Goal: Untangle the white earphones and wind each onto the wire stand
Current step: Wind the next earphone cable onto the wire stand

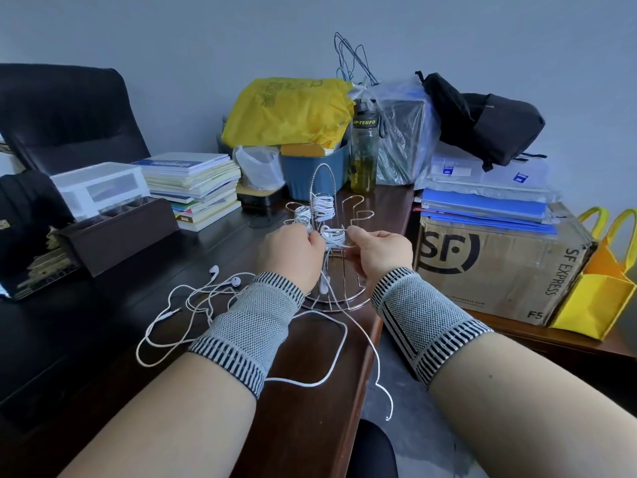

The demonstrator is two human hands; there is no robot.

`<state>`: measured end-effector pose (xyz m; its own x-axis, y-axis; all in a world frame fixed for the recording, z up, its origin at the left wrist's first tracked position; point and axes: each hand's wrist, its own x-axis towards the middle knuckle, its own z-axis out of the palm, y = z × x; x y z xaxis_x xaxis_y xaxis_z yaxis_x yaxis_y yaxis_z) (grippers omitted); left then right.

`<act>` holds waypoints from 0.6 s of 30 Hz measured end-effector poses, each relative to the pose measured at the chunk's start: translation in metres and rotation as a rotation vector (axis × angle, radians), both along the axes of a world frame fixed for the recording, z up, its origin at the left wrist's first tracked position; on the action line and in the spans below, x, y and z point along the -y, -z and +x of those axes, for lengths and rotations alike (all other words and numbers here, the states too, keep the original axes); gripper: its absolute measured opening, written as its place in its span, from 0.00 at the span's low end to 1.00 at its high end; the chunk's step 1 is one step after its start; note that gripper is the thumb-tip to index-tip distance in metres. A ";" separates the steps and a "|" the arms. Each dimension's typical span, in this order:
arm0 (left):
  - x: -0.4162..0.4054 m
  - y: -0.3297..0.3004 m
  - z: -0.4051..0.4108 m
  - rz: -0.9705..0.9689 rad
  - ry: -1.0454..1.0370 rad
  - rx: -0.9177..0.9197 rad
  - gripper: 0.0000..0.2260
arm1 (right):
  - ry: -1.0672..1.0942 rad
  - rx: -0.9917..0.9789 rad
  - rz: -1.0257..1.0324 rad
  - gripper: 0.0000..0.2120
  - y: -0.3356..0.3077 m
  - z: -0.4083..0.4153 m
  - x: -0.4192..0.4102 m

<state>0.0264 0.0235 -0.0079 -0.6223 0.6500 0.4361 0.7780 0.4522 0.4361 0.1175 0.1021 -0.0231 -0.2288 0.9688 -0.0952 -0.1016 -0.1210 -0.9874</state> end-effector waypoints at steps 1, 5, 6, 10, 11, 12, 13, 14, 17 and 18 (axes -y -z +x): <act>0.001 0.002 -0.001 0.016 0.024 0.044 0.18 | -0.004 -0.002 0.005 0.12 0.001 0.000 0.000; 0.011 0.009 0.005 0.072 0.114 0.101 0.18 | -0.044 -0.047 0.053 0.14 0.007 0.004 0.003; 0.014 0.012 0.007 0.071 0.146 0.115 0.17 | -0.053 -0.067 0.055 0.13 0.010 0.005 0.004; 0.020 0.024 0.007 0.095 0.250 0.082 0.14 | -0.067 -0.091 0.129 0.11 0.023 0.012 0.009; 0.020 0.026 0.006 0.100 0.265 0.064 0.16 | -0.069 -0.079 0.175 0.10 0.024 0.013 0.011; 0.020 0.027 0.007 0.115 0.283 0.053 0.17 | -0.075 -0.063 0.230 0.09 0.025 0.015 0.012; 0.021 0.029 0.007 0.123 0.293 0.055 0.19 | -0.086 -0.041 0.292 0.09 0.026 0.016 0.014; 0.021 0.030 0.006 0.130 0.300 0.068 0.18 | -0.104 -0.011 0.360 0.09 0.025 0.017 0.016; 0.023 0.028 0.005 0.133 0.290 0.172 0.15 | -0.140 0.114 0.535 0.13 0.024 0.018 0.021; 0.024 0.027 0.006 0.131 0.290 0.209 0.14 | -0.124 0.152 0.575 0.13 0.024 0.017 0.020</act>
<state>0.0326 -0.0009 -0.0347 -0.5050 0.7594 0.4102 0.7536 0.1562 0.6385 0.1348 0.0821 -0.0469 -0.3683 0.8418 0.3947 0.0269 0.4340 -0.9005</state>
